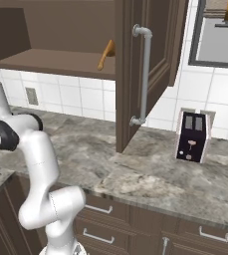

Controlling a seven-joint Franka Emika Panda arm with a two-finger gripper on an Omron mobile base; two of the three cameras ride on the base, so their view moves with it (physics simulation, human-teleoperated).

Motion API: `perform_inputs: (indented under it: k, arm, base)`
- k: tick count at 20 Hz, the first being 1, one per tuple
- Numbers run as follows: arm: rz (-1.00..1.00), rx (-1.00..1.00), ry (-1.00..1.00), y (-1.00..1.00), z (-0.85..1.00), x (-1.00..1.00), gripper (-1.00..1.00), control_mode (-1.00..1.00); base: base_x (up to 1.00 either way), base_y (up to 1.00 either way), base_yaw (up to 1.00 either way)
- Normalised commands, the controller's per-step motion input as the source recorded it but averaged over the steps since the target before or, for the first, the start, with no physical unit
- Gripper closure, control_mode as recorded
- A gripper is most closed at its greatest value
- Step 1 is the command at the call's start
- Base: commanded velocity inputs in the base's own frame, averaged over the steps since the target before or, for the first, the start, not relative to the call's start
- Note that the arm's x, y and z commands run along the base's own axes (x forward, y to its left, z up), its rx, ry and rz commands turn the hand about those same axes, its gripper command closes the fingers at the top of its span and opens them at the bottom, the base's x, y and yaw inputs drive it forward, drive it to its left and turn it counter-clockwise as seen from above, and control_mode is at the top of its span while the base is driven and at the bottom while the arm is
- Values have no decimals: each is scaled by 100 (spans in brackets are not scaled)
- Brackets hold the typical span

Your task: Organize the utensils by type. Pick up the wooden spoons from the counter and place them in the open cabinet. Then pick up the metallic utensils from the counter and place them in the open drawer.

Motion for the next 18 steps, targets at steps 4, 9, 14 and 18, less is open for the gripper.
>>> perform_inputs:
  k: [4,9,14,18]
  arm:
    - [0,10,3,-1,-31,-37,100,-100]
    - [-1,6,0,-7,-12,-43,100,-100]
    - [-4,3,0,-18,32,-18,100,-100]
    - [-9,1,3,-39,50,0,100,-100]
  base:
    - [0,0,0]
    - [0,0,0]
    - [0,0,0]
    - [0,0,0]
